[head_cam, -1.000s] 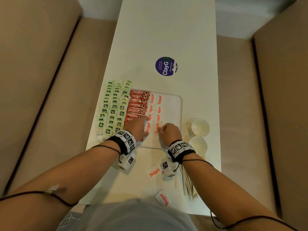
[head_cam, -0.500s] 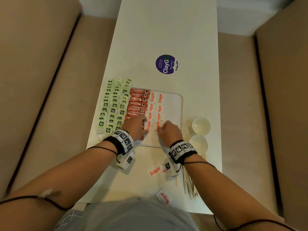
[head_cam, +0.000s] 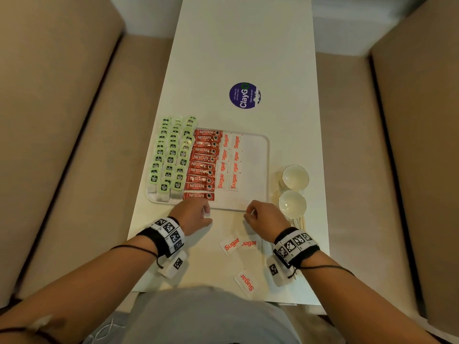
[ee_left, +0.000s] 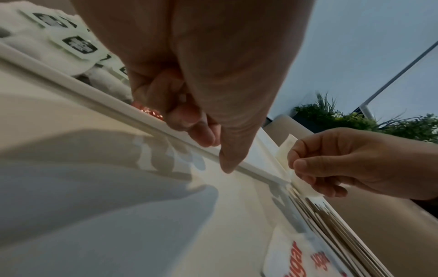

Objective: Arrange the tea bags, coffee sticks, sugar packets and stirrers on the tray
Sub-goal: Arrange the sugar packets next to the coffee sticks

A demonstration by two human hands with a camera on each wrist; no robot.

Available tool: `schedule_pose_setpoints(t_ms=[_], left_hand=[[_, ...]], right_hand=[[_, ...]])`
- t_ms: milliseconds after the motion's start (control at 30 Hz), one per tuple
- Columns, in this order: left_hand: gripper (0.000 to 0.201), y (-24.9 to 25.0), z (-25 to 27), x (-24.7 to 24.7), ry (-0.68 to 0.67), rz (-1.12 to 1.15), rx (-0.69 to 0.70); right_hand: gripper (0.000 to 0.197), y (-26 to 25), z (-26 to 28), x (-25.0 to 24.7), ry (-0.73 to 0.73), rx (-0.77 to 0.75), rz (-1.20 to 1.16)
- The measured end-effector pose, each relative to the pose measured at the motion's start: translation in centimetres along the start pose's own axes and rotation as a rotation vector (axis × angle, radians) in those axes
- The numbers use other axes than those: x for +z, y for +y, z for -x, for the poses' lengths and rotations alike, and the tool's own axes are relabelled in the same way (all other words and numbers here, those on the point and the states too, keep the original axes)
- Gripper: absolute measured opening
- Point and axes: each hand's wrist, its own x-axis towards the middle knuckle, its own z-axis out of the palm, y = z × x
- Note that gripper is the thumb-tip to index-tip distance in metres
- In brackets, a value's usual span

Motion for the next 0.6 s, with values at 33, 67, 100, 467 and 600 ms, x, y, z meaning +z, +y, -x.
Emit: schedule_pose_setpoints(t_ms=[33,67,100,467,600], left_hand=[[0.022,0.4,0.2,0.3,-0.012,-0.009,0.012],[0.022,0.8,0.4,0.6,-0.022,-0.017,0.023],[0.023,1.2,0.5,0.9,-0.034,-0.028,0.03],[0.068,4.9,1.2,5.0,-0.172,-0.203,0.181],[0.069,5.3,1.3,6.0,-0.149,-0.229,0.196]], right_hand=[[0.016,0.4,0.5,0.0,-0.002,-0.002,0.006],[0.015,0.7,1.0,0.1,-0.005,0.0,0.012],[0.015,1.1,1.4,0.1,-0.006,0.005,0.018],[0.046,2.8,4.6,2.2,-0.148,-0.072,0.241],[0.051,1.9,4.2,3.8,-0.142,-0.107,0.346]])
